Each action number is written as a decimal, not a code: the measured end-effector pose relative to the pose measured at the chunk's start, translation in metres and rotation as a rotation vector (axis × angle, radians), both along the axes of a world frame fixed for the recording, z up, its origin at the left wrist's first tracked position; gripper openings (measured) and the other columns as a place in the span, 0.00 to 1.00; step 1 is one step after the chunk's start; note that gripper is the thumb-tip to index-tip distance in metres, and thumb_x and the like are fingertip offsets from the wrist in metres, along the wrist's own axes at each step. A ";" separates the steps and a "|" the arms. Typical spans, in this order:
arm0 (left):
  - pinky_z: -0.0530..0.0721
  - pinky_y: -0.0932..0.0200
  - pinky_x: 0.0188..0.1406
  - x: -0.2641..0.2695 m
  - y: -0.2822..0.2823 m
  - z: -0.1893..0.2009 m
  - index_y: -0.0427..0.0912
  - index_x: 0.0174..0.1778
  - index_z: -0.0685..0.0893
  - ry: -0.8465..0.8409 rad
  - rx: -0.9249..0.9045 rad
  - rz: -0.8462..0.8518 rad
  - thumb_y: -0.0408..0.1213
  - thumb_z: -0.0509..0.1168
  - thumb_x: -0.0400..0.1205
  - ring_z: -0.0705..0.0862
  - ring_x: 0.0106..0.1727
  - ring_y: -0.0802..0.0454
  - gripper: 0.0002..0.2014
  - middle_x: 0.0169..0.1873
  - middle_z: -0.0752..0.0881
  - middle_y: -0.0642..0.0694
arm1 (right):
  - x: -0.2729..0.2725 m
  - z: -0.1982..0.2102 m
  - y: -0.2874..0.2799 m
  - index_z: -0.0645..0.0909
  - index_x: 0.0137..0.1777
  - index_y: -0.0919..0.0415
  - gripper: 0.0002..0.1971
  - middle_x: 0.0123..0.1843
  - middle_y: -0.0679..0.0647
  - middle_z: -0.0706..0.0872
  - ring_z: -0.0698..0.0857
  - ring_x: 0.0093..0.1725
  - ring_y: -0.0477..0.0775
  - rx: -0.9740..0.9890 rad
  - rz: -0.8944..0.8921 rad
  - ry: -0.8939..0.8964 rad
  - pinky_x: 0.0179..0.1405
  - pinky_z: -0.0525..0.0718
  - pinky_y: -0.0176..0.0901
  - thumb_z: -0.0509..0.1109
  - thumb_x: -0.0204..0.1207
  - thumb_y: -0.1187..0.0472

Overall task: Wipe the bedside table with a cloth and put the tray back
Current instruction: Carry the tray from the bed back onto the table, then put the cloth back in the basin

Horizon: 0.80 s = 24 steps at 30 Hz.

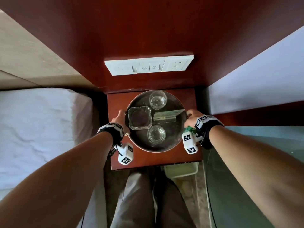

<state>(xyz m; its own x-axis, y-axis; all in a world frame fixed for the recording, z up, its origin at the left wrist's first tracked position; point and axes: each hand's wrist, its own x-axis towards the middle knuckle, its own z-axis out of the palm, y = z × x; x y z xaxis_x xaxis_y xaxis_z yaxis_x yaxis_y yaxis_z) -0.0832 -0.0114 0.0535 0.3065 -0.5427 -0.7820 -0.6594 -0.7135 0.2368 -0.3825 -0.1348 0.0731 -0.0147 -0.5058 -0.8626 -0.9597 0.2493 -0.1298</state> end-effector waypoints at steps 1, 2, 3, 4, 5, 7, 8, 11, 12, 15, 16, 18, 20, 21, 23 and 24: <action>0.86 0.48 0.47 -0.001 -0.004 -0.010 0.53 0.65 0.64 0.004 0.007 -0.001 0.30 0.78 0.63 0.85 0.46 0.38 0.40 0.45 0.86 0.40 | -0.003 -0.011 -0.002 0.76 0.62 0.52 0.30 0.54 0.57 0.85 0.86 0.51 0.60 -0.001 -0.014 0.002 0.54 0.86 0.49 0.80 0.58 0.59; 0.86 0.47 0.50 -0.004 -0.008 -0.017 0.54 0.65 0.64 0.007 0.013 0.003 0.30 0.78 0.63 0.85 0.47 0.38 0.40 0.46 0.86 0.41 | -0.005 -0.021 -0.005 0.77 0.61 0.52 0.30 0.53 0.57 0.86 0.87 0.50 0.60 0.001 -0.024 0.007 0.53 0.86 0.49 0.81 0.57 0.59; 0.86 0.45 0.52 -0.006 -0.012 -0.026 0.55 0.65 0.64 0.013 0.015 0.014 0.30 0.78 0.63 0.85 0.48 0.38 0.40 0.47 0.86 0.41 | -0.007 -0.030 -0.007 0.77 0.60 0.52 0.29 0.52 0.57 0.86 0.87 0.49 0.60 0.003 -0.038 0.016 0.53 0.86 0.50 0.81 0.57 0.59; 0.86 0.44 0.53 -0.008 -0.015 -0.033 0.55 0.66 0.64 0.013 0.021 0.018 0.30 0.78 0.63 0.85 0.49 0.38 0.41 0.49 0.86 0.41 | -0.009 -0.040 -0.010 0.77 0.57 0.51 0.28 0.50 0.57 0.87 0.87 0.48 0.60 0.004 -0.044 0.022 0.53 0.87 0.51 0.81 0.55 0.58; 0.86 0.44 0.55 -0.011 -0.018 -0.040 0.55 0.67 0.64 0.013 0.021 0.015 0.30 0.78 0.63 0.85 0.51 0.38 0.41 0.51 0.86 0.40 | -0.012 -0.054 -0.013 0.77 0.54 0.49 0.27 0.49 0.56 0.87 0.87 0.48 0.60 0.006 -0.051 0.038 0.53 0.87 0.53 0.81 0.53 0.57; 0.83 0.47 0.57 -0.015 -0.026 -0.052 0.48 0.73 0.64 -0.010 0.006 -0.036 0.31 0.78 0.67 0.84 0.57 0.37 0.41 0.59 0.84 0.38 | -0.025 -0.091 -0.023 0.76 0.46 0.47 0.29 0.48 0.53 0.88 0.88 0.46 0.59 -0.015 -0.054 0.064 0.53 0.88 0.55 0.79 0.40 0.49; 0.82 0.48 0.58 -0.018 -0.029 -0.057 0.44 0.76 0.64 -0.027 0.000 -0.053 0.32 0.78 0.69 0.83 0.60 0.37 0.41 0.61 0.82 0.37 | -0.028 -0.100 -0.027 0.76 0.43 0.45 0.31 0.48 0.52 0.88 0.87 0.45 0.59 -0.021 -0.053 0.076 0.52 0.88 0.56 0.77 0.35 0.47; 0.81 0.47 0.60 -0.026 -0.038 -0.072 0.40 0.76 0.64 -0.034 -0.027 -0.037 0.31 0.76 0.71 0.82 0.62 0.36 0.39 0.63 0.81 0.36 | -0.037 -0.124 -0.037 0.75 0.41 0.46 0.23 0.49 0.52 0.86 0.87 0.47 0.60 -0.018 -0.049 0.087 0.53 0.88 0.57 0.76 0.42 0.51; 0.81 0.47 0.60 -0.030 -0.040 -0.076 0.41 0.76 0.65 -0.031 -0.025 -0.028 0.31 0.75 0.72 0.82 0.62 0.36 0.38 0.63 0.81 0.36 | -0.035 -0.118 -0.039 0.74 0.41 0.47 0.22 0.50 0.53 0.86 0.87 0.48 0.60 -0.028 -0.049 0.089 0.54 0.87 0.58 0.76 0.45 0.52; 0.87 0.43 0.54 -0.038 -0.047 -0.085 0.56 0.67 0.66 0.035 -0.011 0.105 0.31 0.73 0.72 0.86 0.52 0.37 0.32 0.52 0.86 0.40 | -0.036 -0.122 -0.049 0.72 0.47 0.43 0.24 0.56 0.55 0.85 0.86 0.53 0.64 -0.043 -0.052 0.099 0.57 0.85 0.61 0.75 0.49 0.52; 0.88 0.42 0.51 -0.041 -0.049 -0.087 0.58 0.63 0.66 0.048 0.001 0.137 0.31 0.72 0.72 0.86 0.48 0.38 0.30 0.47 0.87 0.42 | -0.036 -0.124 -0.051 0.73 0.50 0.42 0.26 0.58 0.56 0.85 0.86 0.55 0.65 -0.045 -0.046 0.100 0.58 0.85 0.62 0.74 0.50 0.52; 0.88 0.42 0.52 -0.044 -0.051 -0.092 0.57 0.61 0.66 0.063 0.013 0.173 0.30 0.71 0.72 0.85 0.44 0.41 0.29 0.45 0.88 0.42 | -0.033 -0.121 -0.053 0.74 0.56 0.43 0.29 0.60 0.58 0.85 0.85 0.56 0.66 -0.053 -0.048 0.097 0.59 0.84 0.62 0.73 0.51 0.53; 0.88 0.43 0.51 -0.047 -0.051 -0.096 0.57 0.61 0.66 0.060 0.021 0.196 0.29 0.70 0.71 0.85 0.43 0.41 0.29 0.44 0.87 0.43 | -0.034 -0.126 -0.054 0.75 0.55 0.43 0.27 0.60 0.59 0.85 0.85 0.56 0.67 -0.056 -0.046 0.095 0.59 0.85 0.62 0.72 0.51 0.53; 0.88 0.43 0.50 -0.048 -0.051 -0.099 0.57 0.61 0.66 0.053 0.014 0.200 0.28 0.69 0.72 0.86 0.44 0.39 0.28 0.43 0.87 0.44 | -0.035 -0.130 -0.055 0.75 0.53 0.43 0.25 0.59 0.59 0.85 0.86 0.55 0.67 -0.060 -0.049 0.095 0.58 0.85 0.62 0.72 0.52 0.53; 0.89 0.42 0.48 -0.049 -0.050 -0.100 0.57 0.60 0.66 0.044 -0.003 0.220 0.28 0.69 0.72 0.87 0.46 0.38 0.28 0.43 0.86 0.45 | -0.039 -0.139 -0.056 0.74 0.53 0.43 0.23 0.60 0.58 0.85 0.85 0.56 0.67 -0.069 -0.054 0.091 0.58 0.84 0.63 0.70 0.54 0.51; 0.89 0.42 0.47 -0.049 -0.050 -0.099 0.57 0.61 0.66 0.041 0.000 0.215 0.28 0.69 0.72 0.86 0.45 0.39 0.28 0.43 0.86 0.45 | -0.039 -0.139 -0.055 0.75 0.56 0.43 0.25 0.61 0.58 0.85 0.85 0.57 0.67 -0.073 -0.054 0.085 0.59 0.84 0.64 0.69 0.55 0.51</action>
<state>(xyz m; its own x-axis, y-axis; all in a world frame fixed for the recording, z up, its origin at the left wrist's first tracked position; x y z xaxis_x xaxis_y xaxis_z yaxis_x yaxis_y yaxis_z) -0.1317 -0.0617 -0.0458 0.3832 -0.4683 -0.7962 -0.4820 -0.8367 0.2601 -0.4215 -0.1901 -0.0659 -0.1149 -0.5635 -0.8181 -0.9536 0.2934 -0.0682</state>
